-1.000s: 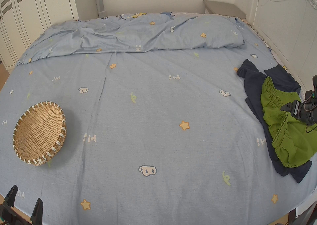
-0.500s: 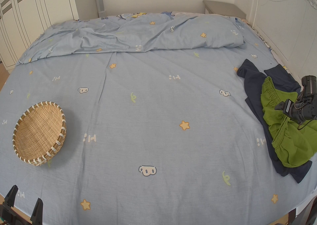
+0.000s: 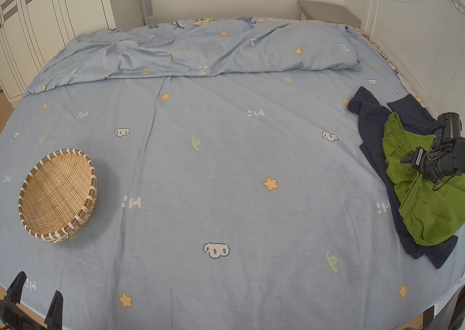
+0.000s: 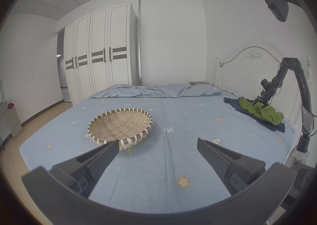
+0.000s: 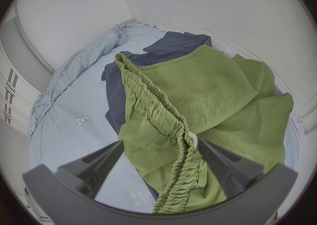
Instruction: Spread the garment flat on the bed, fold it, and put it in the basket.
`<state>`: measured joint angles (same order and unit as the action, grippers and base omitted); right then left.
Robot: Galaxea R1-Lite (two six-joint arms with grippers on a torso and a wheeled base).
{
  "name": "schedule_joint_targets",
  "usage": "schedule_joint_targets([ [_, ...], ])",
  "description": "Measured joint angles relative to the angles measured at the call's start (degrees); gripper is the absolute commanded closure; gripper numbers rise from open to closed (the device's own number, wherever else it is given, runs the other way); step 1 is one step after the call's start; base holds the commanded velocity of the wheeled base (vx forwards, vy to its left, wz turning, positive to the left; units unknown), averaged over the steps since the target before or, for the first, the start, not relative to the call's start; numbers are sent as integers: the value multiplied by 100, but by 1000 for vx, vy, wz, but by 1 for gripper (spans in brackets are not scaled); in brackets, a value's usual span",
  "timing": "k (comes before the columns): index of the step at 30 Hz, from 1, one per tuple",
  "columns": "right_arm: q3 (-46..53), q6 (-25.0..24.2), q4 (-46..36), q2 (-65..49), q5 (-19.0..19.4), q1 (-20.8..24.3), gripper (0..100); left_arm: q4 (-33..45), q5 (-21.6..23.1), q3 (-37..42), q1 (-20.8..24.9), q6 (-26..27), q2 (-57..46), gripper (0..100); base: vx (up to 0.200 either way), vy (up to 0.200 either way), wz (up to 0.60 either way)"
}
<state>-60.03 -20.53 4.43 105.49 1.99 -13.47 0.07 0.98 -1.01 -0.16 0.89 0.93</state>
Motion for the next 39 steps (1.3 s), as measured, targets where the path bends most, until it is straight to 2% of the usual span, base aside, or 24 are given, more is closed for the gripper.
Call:
schedule_joint_targets([
  [16,46,-13,-35,39,11,7,100,2,-2,0,0,0,0,0,0,0,0],
  [23,77,-5,-233,-245,11,300,100,0,-2,0,0,0,0,0,0,0,0],
  [33,-205,-117,-1003,-1017,-2,1787,100,0,0,0,0,0,0,0,0,0,0],
  [39,-868,-341,-1556,-1208,-82,2829,100,0,0,0,0,0,0,0,0,0,0],
])
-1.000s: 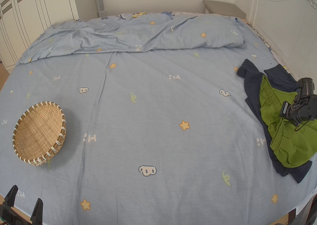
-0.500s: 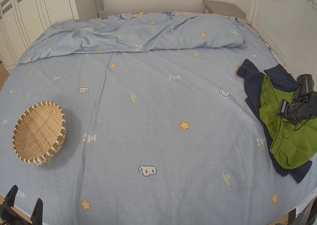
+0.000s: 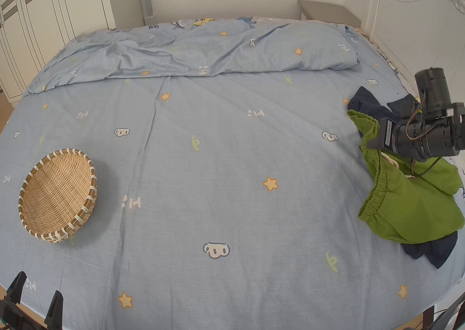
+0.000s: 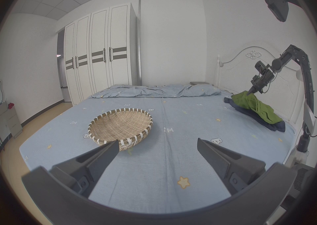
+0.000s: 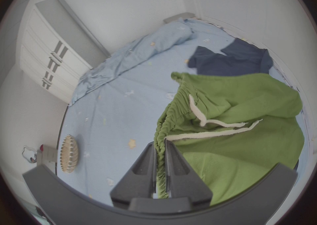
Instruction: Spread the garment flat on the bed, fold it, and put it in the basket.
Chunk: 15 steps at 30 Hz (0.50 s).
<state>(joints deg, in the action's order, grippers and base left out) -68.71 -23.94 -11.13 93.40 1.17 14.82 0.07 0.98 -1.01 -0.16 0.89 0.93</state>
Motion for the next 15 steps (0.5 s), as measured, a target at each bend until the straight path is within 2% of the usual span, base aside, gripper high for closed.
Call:
schedule_joint_targets([
  [7,-1053,-138,-595,30,-226,1089,100,0,-2,0,0,0,0,0,0,0,0],
  [15,-1442,-499,-547,246,-864,2630,100,0,0,0,0,0,0,0,0,0,0],
])
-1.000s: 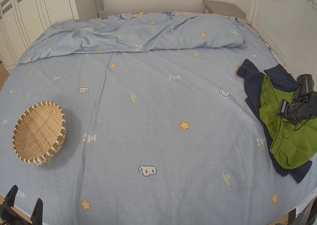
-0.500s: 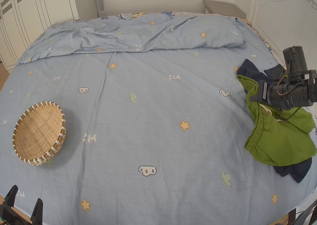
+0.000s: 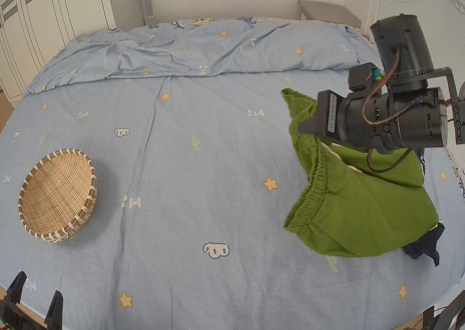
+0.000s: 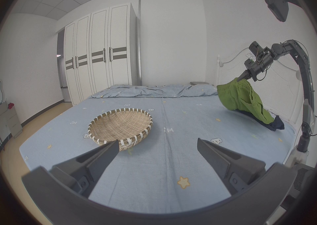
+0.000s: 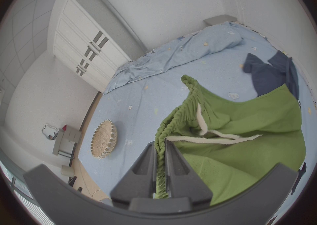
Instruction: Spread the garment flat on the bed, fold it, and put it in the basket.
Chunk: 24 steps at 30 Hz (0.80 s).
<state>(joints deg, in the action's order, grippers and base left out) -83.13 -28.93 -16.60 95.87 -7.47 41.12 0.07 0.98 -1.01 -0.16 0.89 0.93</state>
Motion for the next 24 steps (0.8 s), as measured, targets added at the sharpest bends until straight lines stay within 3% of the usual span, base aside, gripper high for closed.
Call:
schedule_joint_targets([
  [12,-987,-85,122,711,-240,1315,100,0,0,0,0,0,0,0,0,0,0],
  [24,-2285,-178,133,2011,-361,1779,100,0,-2,0,0,0,0,0,0,0,0],
])
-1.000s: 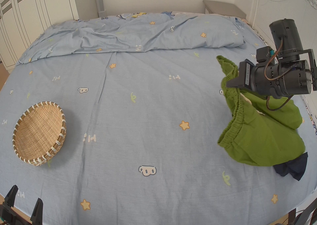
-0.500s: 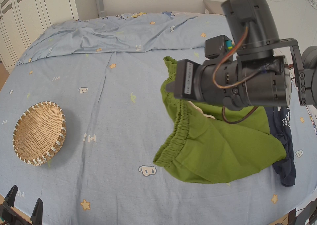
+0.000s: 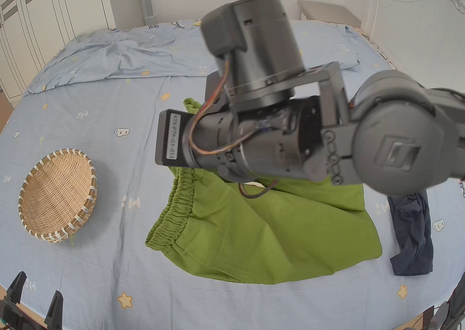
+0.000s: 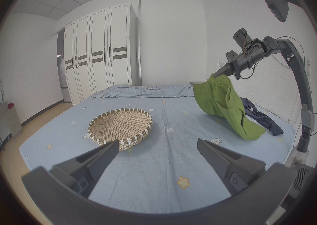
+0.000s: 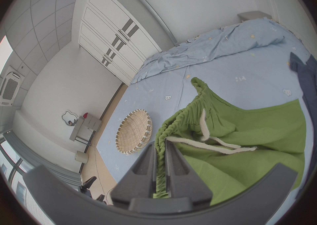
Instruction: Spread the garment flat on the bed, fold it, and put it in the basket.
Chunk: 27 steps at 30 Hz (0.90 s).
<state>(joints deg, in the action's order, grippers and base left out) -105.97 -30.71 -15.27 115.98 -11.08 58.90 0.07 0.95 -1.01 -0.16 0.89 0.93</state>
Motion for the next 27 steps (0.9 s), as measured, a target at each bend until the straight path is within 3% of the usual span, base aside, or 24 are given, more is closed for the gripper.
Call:
schedule_joint_targets([
  [3,-166,-141,12,246,-22,11,100,0,2,0,0,0,0,0,0,0,0],
  [4,-196,-163,20,304,-27,11,0,0,2,0,0,0,0,0,0,0,0],
  [21,-222,-197,-87,911,-7,-20,0,0,2,0,0,0,0,0,0,0,0],
  [27,418,-207,-89,618,60,-232,0,2,2,0,0,0,0,0,0,0,0],
])
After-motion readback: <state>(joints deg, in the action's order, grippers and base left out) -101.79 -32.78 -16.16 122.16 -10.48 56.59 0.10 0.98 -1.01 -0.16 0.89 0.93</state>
